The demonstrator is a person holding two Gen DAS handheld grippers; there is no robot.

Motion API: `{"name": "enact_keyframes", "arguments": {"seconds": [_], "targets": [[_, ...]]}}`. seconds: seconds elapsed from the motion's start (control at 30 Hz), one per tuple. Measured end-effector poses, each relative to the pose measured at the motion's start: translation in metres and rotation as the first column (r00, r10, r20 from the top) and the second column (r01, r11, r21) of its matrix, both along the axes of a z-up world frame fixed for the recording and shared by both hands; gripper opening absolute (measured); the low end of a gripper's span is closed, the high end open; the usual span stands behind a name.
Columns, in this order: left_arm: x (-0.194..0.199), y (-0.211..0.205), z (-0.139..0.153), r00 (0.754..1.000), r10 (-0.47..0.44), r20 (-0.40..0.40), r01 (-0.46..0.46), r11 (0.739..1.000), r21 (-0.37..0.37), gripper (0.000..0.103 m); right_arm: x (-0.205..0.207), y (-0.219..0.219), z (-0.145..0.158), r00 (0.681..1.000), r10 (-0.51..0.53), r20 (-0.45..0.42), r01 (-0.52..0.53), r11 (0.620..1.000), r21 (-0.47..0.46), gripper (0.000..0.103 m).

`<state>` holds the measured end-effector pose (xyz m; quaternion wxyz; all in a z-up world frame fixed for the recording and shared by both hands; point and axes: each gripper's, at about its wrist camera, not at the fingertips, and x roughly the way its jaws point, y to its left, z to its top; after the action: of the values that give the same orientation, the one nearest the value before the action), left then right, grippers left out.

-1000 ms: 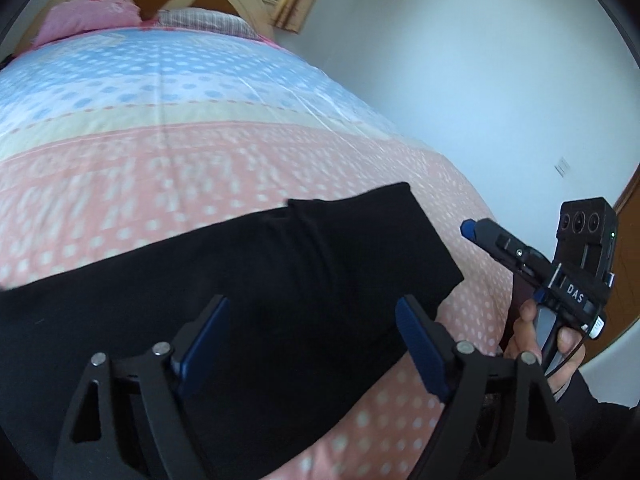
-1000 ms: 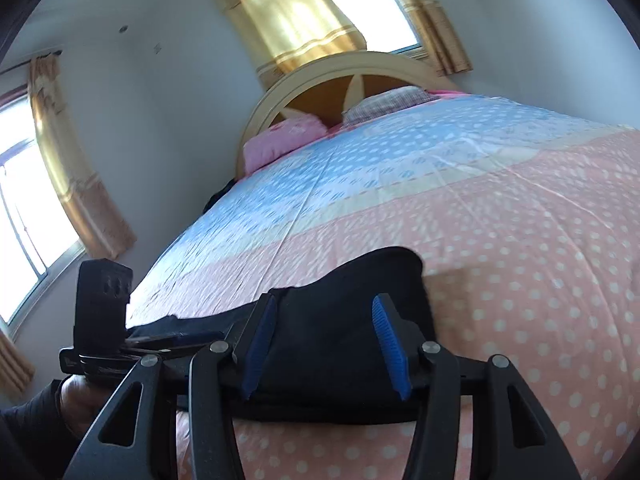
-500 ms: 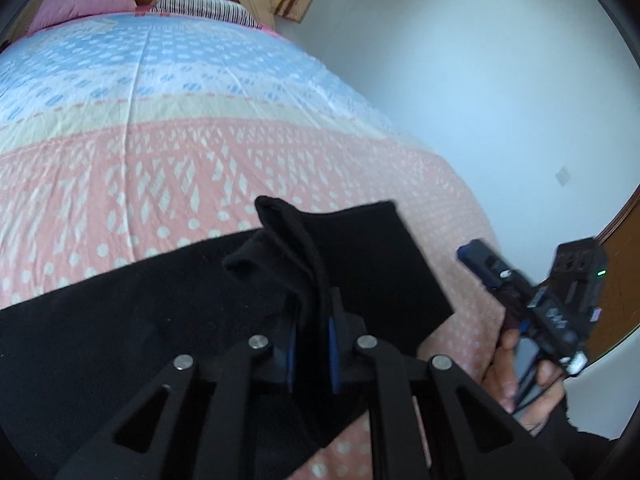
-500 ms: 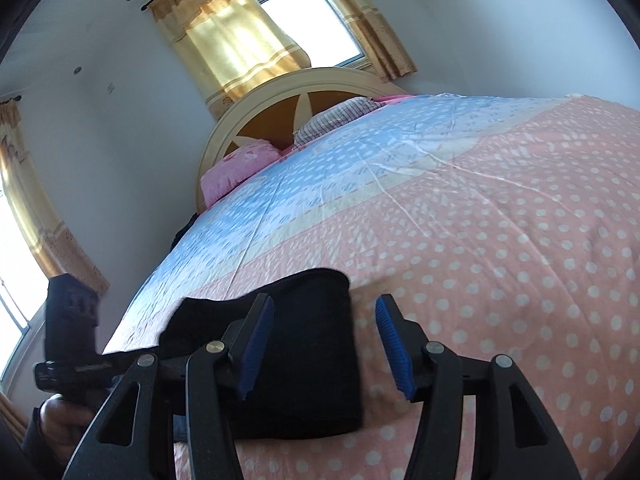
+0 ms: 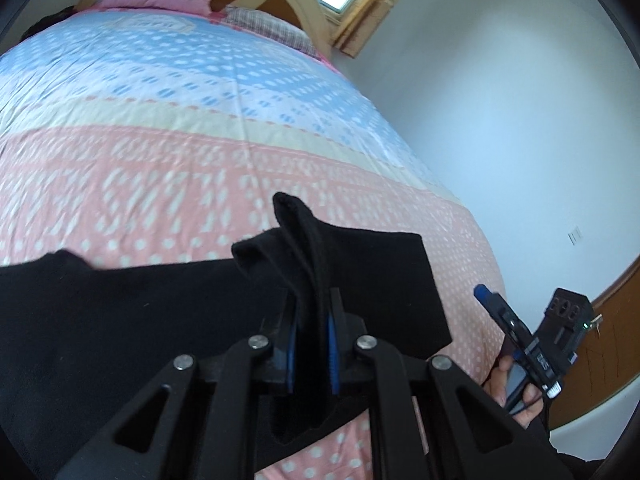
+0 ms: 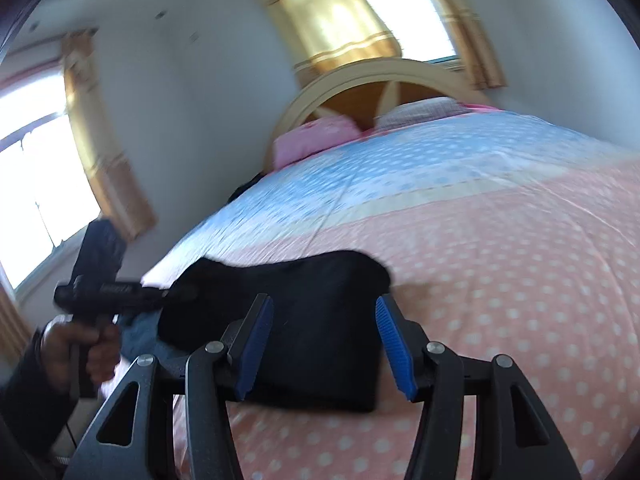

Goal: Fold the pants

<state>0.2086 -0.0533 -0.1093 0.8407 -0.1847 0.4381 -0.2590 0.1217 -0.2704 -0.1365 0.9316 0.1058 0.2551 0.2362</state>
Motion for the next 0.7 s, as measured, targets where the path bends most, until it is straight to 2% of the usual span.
{"name": "enact_keyframes", "arguments": {"seconds": [0.1,0.2,0.37,0.5,0.57,0.63,0.7], "targets": [[-0.001,0.010,-0.012,0.999,0.026,-0.026,-0.026,1.000,0.000,0.013,0.003,0.023,-0.013,0.996,0.068,-0.059,-0.072,0.995,-0.068,0.055],[0.000,0.017,-0.026,0.998,0.038,-0.050,-0.037,0.999,0.008,0.013,0.015,0.036,-0.032,0.988,0.050,-0.148,-0.073,0.986,-0.151,0.056],[0.004,0.015,-0.052,0.995,0.039,-0.088,-0.035,0.999,0.039,0.013,0.021,0.031,-0.035,0.982,0.065,-0.179,-0.087,0.989,-0.119,0.056],[0.002,0.014,-0.053,0.997,0.037,-0.068,-0.033,0.997,0.068,0.019,0.014,0.026,-0.031,0.987,0.075,-0.139,-0.088,0.992,-0.090,0.056],[-0.001,0.017,-0.047,0.997,0.043,-0.067,-0.036,0.995,0.091,0.028,0.011,0.022,-0.027,0.992,0.066,-0.106,-0.074,0.994,-0.074,0.056],[-0.010,0.030,-0.035,0.998,0.061,-0.014,-0.058,0.988,0.140,0.056,0.005,0.020,-0.019,0.998,0.043,-0.055,-0.047,0.996,-0.074,0.056],[-0.025,0.053,-0.023,0.993,0.100,0.058,-0.110,0.975,0.194,0.067,0.003,0.022,-0.014,0.998,0.043,-0.034,-0.045,0.997,-0.070,0.056]]}}
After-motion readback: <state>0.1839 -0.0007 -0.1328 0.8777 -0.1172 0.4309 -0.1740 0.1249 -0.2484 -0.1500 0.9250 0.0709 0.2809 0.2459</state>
